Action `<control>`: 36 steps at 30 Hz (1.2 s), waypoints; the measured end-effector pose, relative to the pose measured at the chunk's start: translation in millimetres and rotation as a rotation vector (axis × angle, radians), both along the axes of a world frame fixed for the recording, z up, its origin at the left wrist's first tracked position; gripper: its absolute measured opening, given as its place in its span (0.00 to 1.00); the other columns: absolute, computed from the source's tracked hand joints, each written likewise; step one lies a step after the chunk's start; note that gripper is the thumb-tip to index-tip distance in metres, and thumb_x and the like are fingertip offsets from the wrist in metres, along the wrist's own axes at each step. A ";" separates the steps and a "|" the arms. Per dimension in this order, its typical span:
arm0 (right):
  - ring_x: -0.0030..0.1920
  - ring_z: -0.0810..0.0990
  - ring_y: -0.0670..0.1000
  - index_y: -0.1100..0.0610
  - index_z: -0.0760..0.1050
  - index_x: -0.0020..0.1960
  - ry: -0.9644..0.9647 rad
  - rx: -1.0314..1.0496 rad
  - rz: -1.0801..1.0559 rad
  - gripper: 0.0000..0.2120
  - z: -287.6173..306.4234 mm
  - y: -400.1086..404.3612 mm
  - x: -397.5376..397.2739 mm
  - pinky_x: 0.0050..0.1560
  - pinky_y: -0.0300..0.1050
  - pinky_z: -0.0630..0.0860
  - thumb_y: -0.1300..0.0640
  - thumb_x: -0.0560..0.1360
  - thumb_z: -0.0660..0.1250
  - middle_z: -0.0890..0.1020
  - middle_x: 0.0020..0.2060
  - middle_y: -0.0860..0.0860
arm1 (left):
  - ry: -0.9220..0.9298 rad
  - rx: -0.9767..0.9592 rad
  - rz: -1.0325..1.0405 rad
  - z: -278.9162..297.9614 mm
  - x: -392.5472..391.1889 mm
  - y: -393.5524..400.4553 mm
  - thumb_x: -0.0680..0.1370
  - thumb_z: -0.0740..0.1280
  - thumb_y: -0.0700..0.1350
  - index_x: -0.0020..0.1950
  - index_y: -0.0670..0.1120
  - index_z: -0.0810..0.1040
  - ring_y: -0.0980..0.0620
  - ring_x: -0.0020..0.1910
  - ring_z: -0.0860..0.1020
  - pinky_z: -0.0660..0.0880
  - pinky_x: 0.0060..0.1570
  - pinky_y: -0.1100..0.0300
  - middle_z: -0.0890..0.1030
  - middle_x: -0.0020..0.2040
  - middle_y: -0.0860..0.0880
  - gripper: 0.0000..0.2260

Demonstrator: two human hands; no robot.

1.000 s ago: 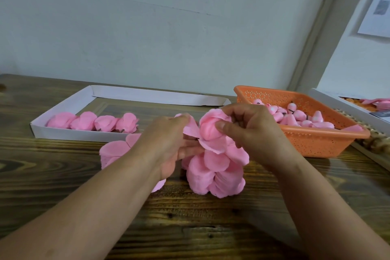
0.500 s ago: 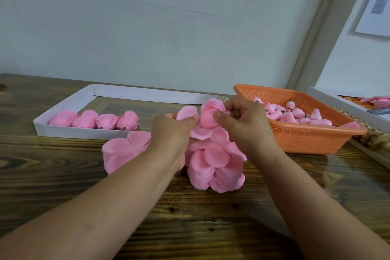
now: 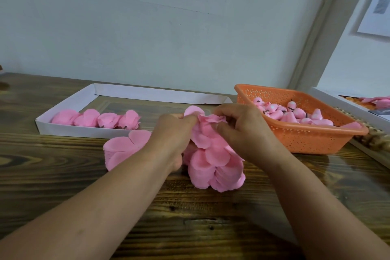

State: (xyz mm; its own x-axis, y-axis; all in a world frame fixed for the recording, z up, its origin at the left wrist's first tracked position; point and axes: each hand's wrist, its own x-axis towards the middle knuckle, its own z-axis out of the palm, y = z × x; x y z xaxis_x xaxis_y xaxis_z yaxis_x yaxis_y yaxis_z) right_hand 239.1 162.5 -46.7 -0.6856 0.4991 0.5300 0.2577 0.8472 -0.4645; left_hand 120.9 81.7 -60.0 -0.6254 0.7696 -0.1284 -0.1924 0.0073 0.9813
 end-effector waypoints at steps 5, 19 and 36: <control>0.33 0.71 0.40 0.56 0.80 0.48 -0.022 0.039 -0.019 0.06 1.8 -1.6 3.3 0.35 0.40 0.68 0.62 0.74 0.65 0.74 0.31 0.43 | 0.005 0.028 -0.125 5.1 -5.5 -5.7 0.78 0.63 0.42 0.47 0.42 0.81 0.45 0.42 0.82 0.80 0.47 0.49 0.85 0.44 0.42 0.08; 0.32 0.72 0.35 0.55 0.79 0.45 0.025 0.008 0.009 0.05 1.1 -2.8 1.5 0.34 0.29 0.66 0.62 0.75 0.66 0.74 0.27 0.33 | 0.007 0.054 -0.164 2.9 -7.3 -6.9 0.74 0.71 0.38 0.50 0.37 0.80 0.50 0.36 0.82 0.81 0.41 0.58 0.84 0.43 0.42 0.08; 0.27 0.70 0.39 0.57 0.80 0.43 -0.026 -0.063 0.015 0.06 0.2 -2.4 1.3 0.29 0.32 0.63 0.64 0.74 0.65 0.71 0.24 0.41 | 0.463 -0.026 -0.085 -5.8 3.4 -8.9 0.80 0.64 0.47 0.38 0.48 0.82 0.60 0.31 0.79 0.74 0.31 0.67 0.84 0.35 0.50 0.12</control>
